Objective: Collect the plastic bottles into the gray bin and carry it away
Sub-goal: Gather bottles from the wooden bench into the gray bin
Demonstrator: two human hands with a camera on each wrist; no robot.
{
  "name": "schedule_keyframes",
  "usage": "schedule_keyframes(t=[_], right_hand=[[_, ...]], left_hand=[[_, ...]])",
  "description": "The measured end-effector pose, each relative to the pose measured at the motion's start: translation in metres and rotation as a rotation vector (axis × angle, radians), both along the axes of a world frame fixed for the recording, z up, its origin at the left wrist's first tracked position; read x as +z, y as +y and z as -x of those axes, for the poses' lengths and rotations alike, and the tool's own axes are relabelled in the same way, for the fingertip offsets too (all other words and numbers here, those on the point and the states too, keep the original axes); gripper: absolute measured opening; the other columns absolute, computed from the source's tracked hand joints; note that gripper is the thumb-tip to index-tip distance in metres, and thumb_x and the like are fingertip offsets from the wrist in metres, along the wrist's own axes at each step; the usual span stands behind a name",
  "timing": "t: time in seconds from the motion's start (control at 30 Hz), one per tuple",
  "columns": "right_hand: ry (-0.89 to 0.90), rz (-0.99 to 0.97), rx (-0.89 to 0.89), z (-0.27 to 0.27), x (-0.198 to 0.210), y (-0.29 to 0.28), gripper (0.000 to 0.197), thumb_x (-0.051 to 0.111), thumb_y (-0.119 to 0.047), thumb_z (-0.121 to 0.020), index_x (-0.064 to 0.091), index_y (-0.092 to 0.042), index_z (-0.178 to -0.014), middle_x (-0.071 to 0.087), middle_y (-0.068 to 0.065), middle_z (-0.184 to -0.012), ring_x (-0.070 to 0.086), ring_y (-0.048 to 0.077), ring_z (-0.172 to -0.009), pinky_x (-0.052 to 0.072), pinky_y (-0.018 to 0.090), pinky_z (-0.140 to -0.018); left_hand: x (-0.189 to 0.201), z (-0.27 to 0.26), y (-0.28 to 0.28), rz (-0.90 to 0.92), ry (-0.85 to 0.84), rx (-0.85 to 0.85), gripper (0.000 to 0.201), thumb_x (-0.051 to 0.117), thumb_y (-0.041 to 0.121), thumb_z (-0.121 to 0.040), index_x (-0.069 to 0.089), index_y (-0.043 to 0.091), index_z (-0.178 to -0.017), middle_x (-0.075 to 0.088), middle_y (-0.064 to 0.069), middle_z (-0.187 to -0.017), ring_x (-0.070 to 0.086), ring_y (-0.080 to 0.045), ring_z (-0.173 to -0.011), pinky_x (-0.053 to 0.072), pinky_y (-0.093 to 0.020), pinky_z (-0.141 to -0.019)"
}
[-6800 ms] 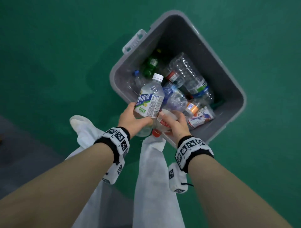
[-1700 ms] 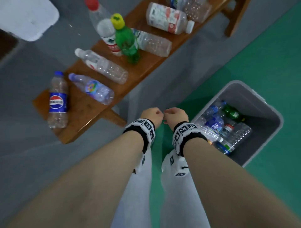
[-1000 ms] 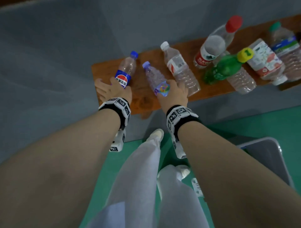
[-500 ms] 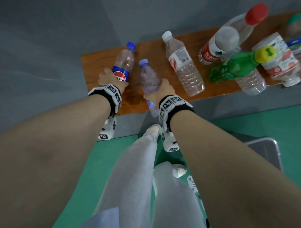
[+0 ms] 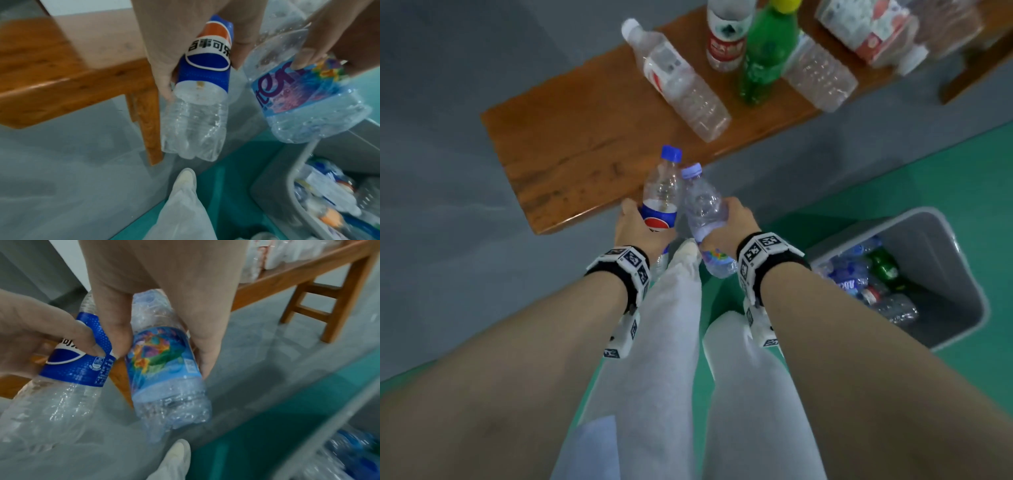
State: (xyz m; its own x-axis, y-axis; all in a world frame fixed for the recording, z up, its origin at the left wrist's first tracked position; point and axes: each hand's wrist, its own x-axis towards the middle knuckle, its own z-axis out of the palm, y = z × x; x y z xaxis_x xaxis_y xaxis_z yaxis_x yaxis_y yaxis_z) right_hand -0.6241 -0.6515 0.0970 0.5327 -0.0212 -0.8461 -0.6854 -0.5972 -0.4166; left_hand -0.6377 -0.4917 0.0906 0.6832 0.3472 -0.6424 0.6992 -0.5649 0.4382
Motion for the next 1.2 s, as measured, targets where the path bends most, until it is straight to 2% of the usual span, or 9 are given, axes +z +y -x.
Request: schedule_keyframes(t=[0.13,0.23,0.4,0.57,0.67,0.77,0.87,1.1,1.2], right_hand=[[0.023,0.036,-0.120,0.047,-0.021,-0.054,0.082,0.078,-0.009,-0.068,0.036,-0.013,-0.138,0.041,0.010,-0.133,0.053,0.028,-0.115,0.048,0.031,-0.088],[0.062,0.061,-0.228,0.087,-0.043,-0.091,0.083,0.078,-0.009,-0.067,0.035,-0.014,-0.138,0.041,0.010,-0.133,0.052,0.027,-0.115,0.048,0.033,-0.094],[0.102,0.123,-0.424,0.154,-0.085,-0.143,0.083,0.077,-0.013,-0.071,0.031,-0.013,-0.141,0.042,0.011,-0.137,0.046,0.028,-0.124,0.043,0.035,-0.102],[0.180,0.186,-0.639,0.220,-0.126,-0.188,0.089,0.079,-0.023,-0.070,0.029,-0.012,-0.143,0.039,0.011,-0.141,0.045,0.030,-0.128,0.043,0.041,-0.104],[0.206,0.229,-0.742,0.258,-0.146,-0.212,0.085,0.079,-0.025,-0.071,0.032,-0.010,-0.140,0.041,0.013,-0.138,0.047,0.030,-0.125,0.043,0.037,-0.103],[0.244,0.275,-0.871,0.287,-0.162,-0.233,0.082,0.077,-0.028,-0.072,0.035,-0.009,-0.139,0.042,0.012,-0.137,0.050,0.029,-0.122,0.044,0.036,-0.100],[0.257,0.317,-0.979,0.308,-0.179,-0.252,0.080,0.075,-0.031,-0.073,0.034,-0.008,-0.138,0.043,0.013,-0.134,0.051,0.030,-0.120,0.046,0.037,-0.098],[0.370,0.374,-1.056,0.329,-0.220,-0.291,0.075,0.074,-0.036,-0.077,0.034,-0.010,-0.133,0.041,0.011,-0.134,0.053,0.031,-0.117,0.043,0.035,-0.087],[0.388,0.367,-1.059,0.335,-0.233,-0.296,0.071,0.072,-0.033,-0.080,0.034,-0.010,-0.135,0.041,0.011,-0.135,0.053,0.030,-0.115,0.041,0.033,-0.081]], left_hand=[[-0.019,0.025,-0.055,0.007,0.033,-0.154,0.063,0.082,0.018,-0.063,0.045,0.005,-0.113,0.058,-0.012,-0.113,0.058,-0.025,-0.095,0.043,-0.028,-0.077],[-0.041,0.047,-0.100,0.051,0.073,-0.241,0.065,0.084,0.020,-0.064,0.043,0.007,-0.113,0.058,-0.009,-0.111,0.059,-0.025,-0.094,0.048,-0.030,-0.080],[-0.082,0.085,-0.174,0.078,0.130,-0.396,0.064,0.085,0.032,-0.060,0.044,0.013,-0.105,0.058,-0.002,-0.102,0.059,-0.022,-0.090,0.046,-0.028,-0.076],[-0.121,0.131,-0.243,0.075,0.176,-0.603,0.059,0.082,0.027,-0.066,0.046,0.006,-0.108,0.059,-0.008,-0.109,0.057,-0.022,-0.089,0.043,-0.026,-0.073],[-0.145,0.159,-0.277,0.077,0.196,-0.741,0.060,0.082,0.030,-0.066,0.048,0.006,-0.109,0.058,-0.006,-0.106,0.055,-0.020,-0.087,0.042,-0.024,-0.072],[-0.166,0.180,-0.309,0.072,0.214,-0.872,0.066,0.082,0.035,-0.066,0.051,0.006,-0.116,0.060,-0.008,-0.114,0.059,-0.024,-0.098,0.046,-0.026,-0.081],[-0.189,0.195,-0.342,0.057,0.218,-0.992,0.071,0.081,0.040,-0.068,0.050,0.007,-0.123,0.059,-0.011,-0.123,0.058,-0.027,-0.110,0.044,-0.028,-0.087],[-0.232,0.207,-0.399,-0.008,0.209,-1.310,0.076,0.079,0.038,-0.072,0.044,0.009,-0.133,0.052,-0.011,-0.133,0.052,-0.027,-0.120,0.045,-0.036,-0.100],[-0.239,0.208,-0.406,-0.046,0.222,-1.386,0.069,0.075,0.029,-0.078,0.041,0.005,-0.134,0.048,-0.014,-0.135,0.048,-0.029,-0.124,0.041,-0.037,-0.102]])
